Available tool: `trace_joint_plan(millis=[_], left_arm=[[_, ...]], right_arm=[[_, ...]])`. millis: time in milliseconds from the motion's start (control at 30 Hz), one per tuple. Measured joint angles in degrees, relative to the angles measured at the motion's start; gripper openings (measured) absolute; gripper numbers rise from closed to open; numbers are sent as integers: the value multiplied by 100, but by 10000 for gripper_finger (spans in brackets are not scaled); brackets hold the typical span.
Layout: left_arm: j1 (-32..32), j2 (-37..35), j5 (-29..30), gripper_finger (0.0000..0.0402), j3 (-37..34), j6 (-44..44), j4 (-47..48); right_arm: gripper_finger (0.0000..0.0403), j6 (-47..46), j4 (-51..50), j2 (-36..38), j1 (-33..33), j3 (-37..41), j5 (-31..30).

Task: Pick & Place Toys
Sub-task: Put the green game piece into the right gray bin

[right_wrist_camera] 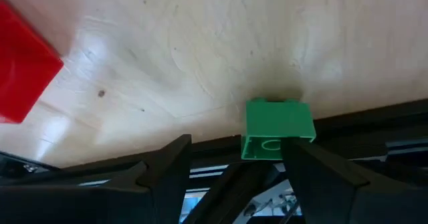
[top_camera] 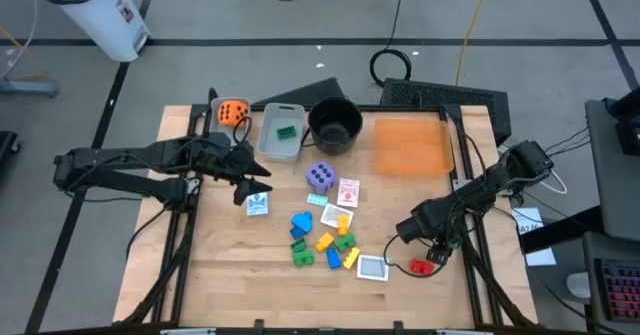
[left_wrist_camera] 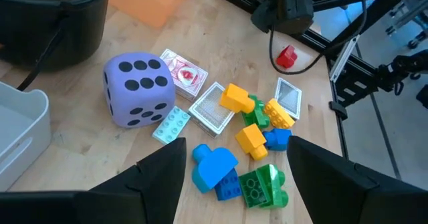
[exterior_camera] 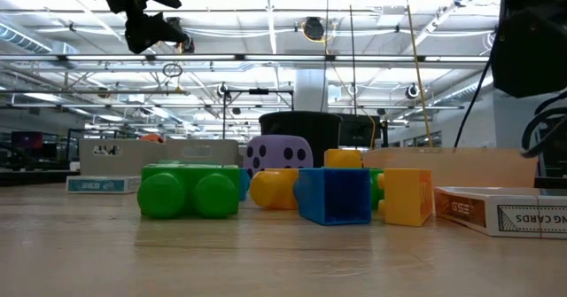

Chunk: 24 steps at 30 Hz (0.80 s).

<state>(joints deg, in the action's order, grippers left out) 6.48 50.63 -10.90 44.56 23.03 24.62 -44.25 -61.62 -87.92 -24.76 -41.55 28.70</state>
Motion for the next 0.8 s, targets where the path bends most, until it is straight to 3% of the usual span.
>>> trace_joint_plan(millis=[300, 800], left_arm=[[0, 0, 9, 266, 0, -2, 1], [0, 0, 42, 266, 0, -85, 2]], right_arm=[[197, -24, 88, 2, -2, 73, -158], [72, -431, 134, -4, 271, 90, -277]])
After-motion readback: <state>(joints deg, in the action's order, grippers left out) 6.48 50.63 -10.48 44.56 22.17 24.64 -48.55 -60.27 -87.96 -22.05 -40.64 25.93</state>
